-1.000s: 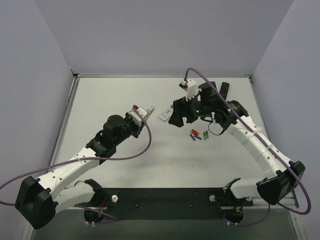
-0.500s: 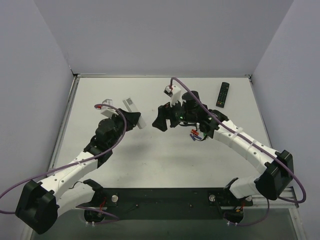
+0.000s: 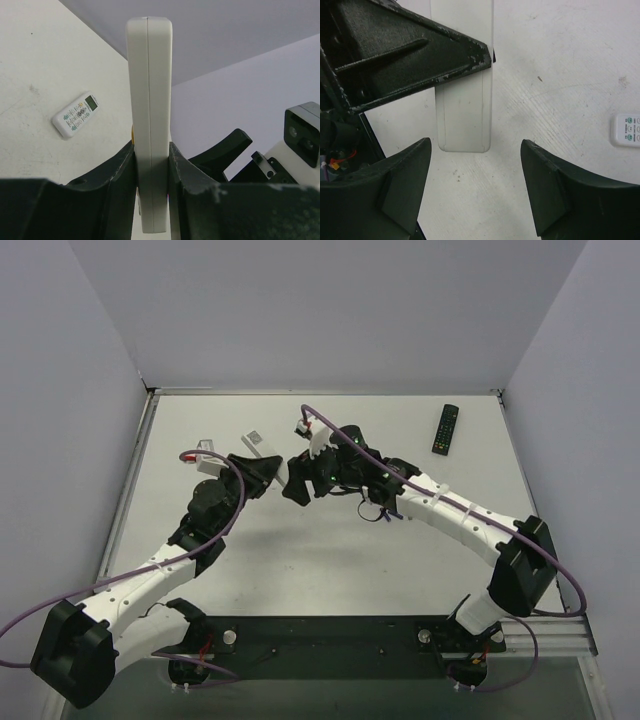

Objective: Load the batteries into the remote control

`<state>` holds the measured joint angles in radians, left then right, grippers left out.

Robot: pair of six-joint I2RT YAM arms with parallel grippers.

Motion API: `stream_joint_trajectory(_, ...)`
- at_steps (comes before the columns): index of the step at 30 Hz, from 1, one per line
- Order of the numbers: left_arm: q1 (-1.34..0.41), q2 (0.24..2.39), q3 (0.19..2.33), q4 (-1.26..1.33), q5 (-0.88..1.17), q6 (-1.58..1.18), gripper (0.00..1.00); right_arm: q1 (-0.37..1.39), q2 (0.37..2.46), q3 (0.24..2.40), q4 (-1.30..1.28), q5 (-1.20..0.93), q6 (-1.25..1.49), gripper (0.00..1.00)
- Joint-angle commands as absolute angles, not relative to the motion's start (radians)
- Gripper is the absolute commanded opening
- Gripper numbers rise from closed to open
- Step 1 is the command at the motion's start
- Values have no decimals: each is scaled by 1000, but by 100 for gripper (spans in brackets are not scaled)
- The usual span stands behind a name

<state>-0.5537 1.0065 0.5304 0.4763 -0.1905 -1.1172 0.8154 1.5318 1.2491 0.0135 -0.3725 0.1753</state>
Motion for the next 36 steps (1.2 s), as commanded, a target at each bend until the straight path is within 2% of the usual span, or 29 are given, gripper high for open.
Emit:
stream_joint_trajectory(1, -558, 994, 541, 557, -186, -1144, 0, 839, 1552, 1325, 69, -344, 132, 66)
stream_joint_trajectory(4, -561, 992, 541, 558, -179, -1143, 0, 847, 1566, 1342, 66, -337, 115, 58)
stream_joint_trajectory(7, -563, 989, 538, 560, -176, -1141, 0, 851, 1577, 1364, 43, -334, 86, 39)
stream_joint_trajectory(8, -561, 988, 538, 563, -178, -1140, 0, 850, 1580, 1367, 37, -328, 80, 26)
stream_joint_trajectory(9, -560, 983, 538, 563, -179, -1138, 0, 850, 1577, 1368, 31, -325, 71, 20)
stream_joint_trajectory(10, -548, 979, 540, 563, -178, -1131, 5, 850, 1574, 1367, 22, -325, 63, 15)
stream_joint_trajectory(11, -540, 973, 543, 557, -175, -1128, 21, 851, 1568, 1367, 14, -324, 55, 8)
stream_joint_trajectory(14, -488, 953, 571, 494, -144, -1118, 42, 853, 1551, 1361, -24, -325, 20, 0)
stream_joint_trajectory(15, -474, 943, 580, 471, -134, -1118, 53, 853, 1546, 1359, -47, -327, 8, 0)
stream_joint_trajectory(18, -436, 927, 598, 433, -101, -1103, 68, 853, 1529, 1358, -74, -328, -38, 0)
stream_joint_trajectory(21, -414, 913, 604, 411, -86, -1100, 75, 854, 1519, 1359, -103, -327, -58, 0)
stream_joint_trajectory(32, -410, 946, 603, 336, 0, -1158, 77, 854, 1517, 1373, -94, -348, -66, 0)
stream_joint_trajectory(36, -411, 954, 601, 333, 0, -1166, 71, 854, 1519, 1371, -92, -354, -75, 0)
